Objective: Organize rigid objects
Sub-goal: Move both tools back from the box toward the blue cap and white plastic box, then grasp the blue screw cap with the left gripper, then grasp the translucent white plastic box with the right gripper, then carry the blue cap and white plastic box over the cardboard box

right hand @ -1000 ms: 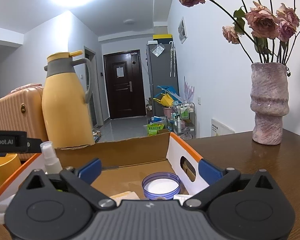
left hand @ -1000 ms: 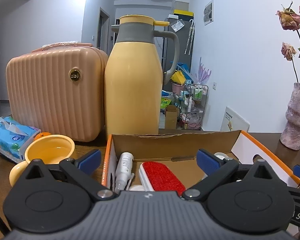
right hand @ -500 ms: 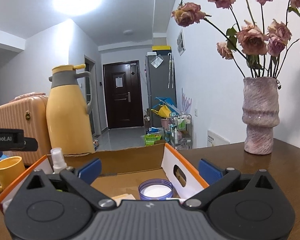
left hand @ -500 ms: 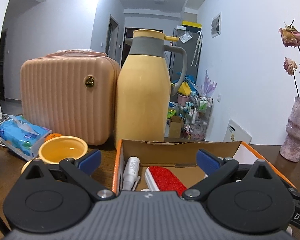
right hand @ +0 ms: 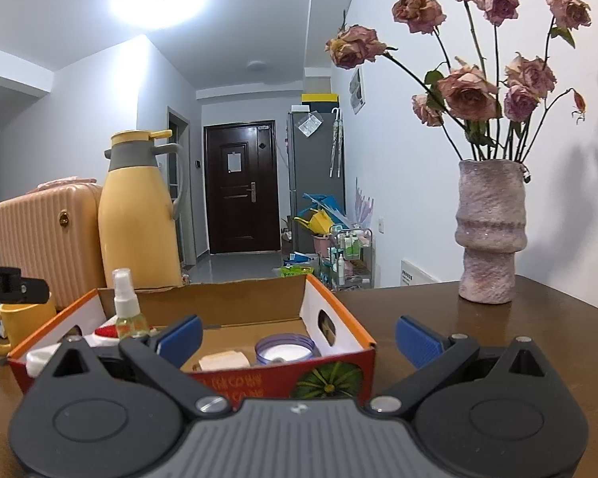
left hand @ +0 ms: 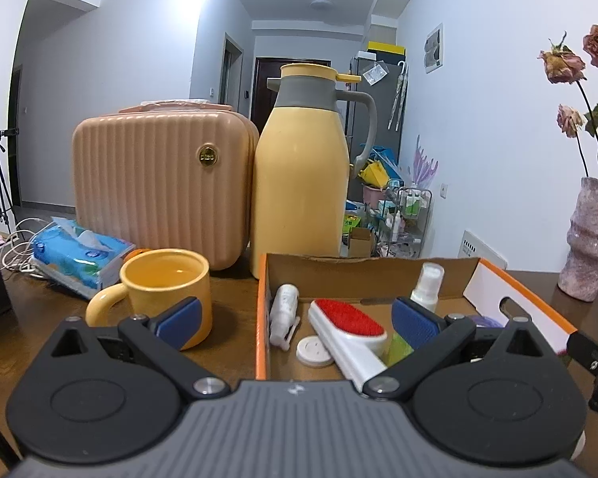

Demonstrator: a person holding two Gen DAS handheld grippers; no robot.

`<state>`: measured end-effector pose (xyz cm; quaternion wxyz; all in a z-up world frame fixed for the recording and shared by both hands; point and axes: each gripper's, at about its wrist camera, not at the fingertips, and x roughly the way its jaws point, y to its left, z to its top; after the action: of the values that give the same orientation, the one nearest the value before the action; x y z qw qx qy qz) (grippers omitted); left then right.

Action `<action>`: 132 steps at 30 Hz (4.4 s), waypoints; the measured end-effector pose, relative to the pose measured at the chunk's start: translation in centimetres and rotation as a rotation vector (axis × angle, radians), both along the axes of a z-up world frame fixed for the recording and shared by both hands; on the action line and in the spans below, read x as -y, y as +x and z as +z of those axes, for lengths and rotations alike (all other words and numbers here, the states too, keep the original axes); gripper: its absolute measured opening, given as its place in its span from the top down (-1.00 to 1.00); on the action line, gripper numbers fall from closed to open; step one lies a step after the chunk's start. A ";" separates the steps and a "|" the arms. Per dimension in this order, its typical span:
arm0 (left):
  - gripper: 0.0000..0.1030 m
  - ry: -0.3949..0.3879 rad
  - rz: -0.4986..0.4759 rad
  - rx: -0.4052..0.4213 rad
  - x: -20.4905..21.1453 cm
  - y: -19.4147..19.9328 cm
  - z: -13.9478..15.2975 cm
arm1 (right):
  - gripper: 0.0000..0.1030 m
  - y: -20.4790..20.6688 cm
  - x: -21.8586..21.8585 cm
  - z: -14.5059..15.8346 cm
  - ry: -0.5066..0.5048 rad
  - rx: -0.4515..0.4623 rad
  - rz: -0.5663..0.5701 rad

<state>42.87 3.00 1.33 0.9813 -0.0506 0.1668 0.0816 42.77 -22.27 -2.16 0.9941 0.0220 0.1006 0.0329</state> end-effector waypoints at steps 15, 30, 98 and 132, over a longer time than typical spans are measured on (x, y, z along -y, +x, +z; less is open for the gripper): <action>-1.00 0.024 -0.004 -0.029 0.6 -5.1 -0.9 | -1.00 -5.1 1.9 -0.4 -0.019 -0.038 0.008; -1.00 0.044 -0.060 -0.107 1.9 -7.9 -2.5 | -1.00 -7.6 3.2 -0.8 -0.035 -0.092 -0.012; -0.04 0.032 -0.171 -0.219 1.6 -5.4 -3.6 | -1.00 -3.6 -3.4 -2.7 0.017 -0.279 -0.047; -0.04 0.036 -0.091 -0.203 -3.0 -5.0 -3.3 | -0.59 4.3 -3.7 -4.7 0.005 -0.470 -0.182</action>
<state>37.83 6.02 -1.93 0.9627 -0.0169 0.2662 0.0444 47.07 -18.52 -6.81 0.9423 0.0407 0.3263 -0.0625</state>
